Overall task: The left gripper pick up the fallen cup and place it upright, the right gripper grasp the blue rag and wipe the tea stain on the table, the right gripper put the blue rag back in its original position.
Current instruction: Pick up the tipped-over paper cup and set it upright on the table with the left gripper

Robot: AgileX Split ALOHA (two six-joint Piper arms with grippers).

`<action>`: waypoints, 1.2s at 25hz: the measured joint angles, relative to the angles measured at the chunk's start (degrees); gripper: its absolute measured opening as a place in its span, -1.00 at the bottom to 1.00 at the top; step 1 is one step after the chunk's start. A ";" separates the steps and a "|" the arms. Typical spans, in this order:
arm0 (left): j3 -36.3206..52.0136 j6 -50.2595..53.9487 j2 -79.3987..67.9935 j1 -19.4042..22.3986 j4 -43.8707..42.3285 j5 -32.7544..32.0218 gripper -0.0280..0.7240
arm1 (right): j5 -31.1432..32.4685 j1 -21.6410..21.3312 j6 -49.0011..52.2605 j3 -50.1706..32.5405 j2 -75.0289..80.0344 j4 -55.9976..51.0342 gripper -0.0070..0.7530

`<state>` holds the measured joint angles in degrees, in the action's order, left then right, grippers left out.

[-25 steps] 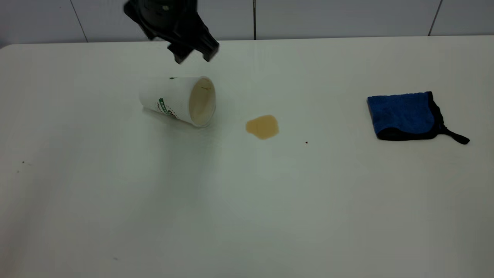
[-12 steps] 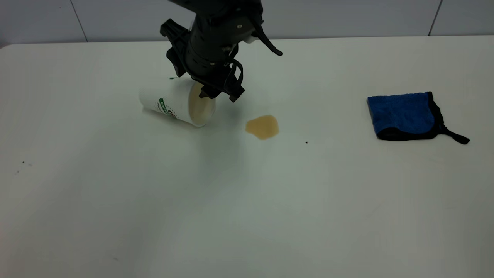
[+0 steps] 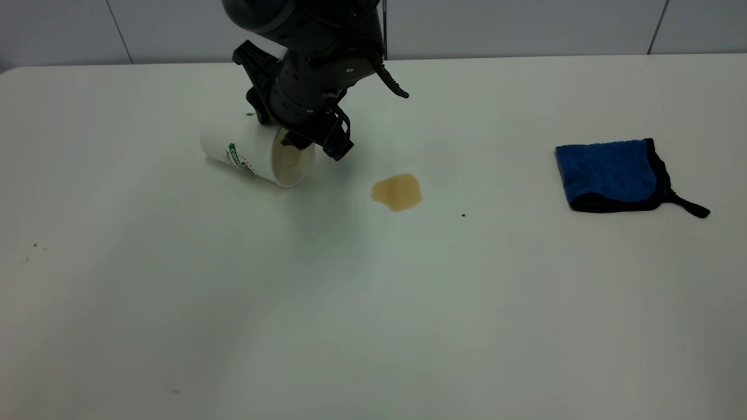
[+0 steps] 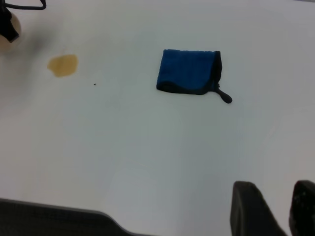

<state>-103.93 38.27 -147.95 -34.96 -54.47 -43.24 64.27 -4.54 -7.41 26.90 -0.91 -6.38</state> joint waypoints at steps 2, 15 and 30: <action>-0.04 0.04 0.00 0.67 -0.37 -0.52 -0.39 | 0.00 0.00 0.00 0.00 0.00 0.00 -0.36; -3.95 -9.02 9.72 1.48 6.63 -7.46 -0.90 | 0.00 0.00 0.00 0.00 0.00 0.00 -0.36; -4.45 -57.18 22.43 23.26 67.01 -9.58 -0.90 | 0.00 0.00 0.00 0.00 0.00 0.00 -0.36</action>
<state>-108.38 -18.91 -125.52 -11.70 12.54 -52.83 64.27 -4.54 -7.41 26.90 -0.91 -6.38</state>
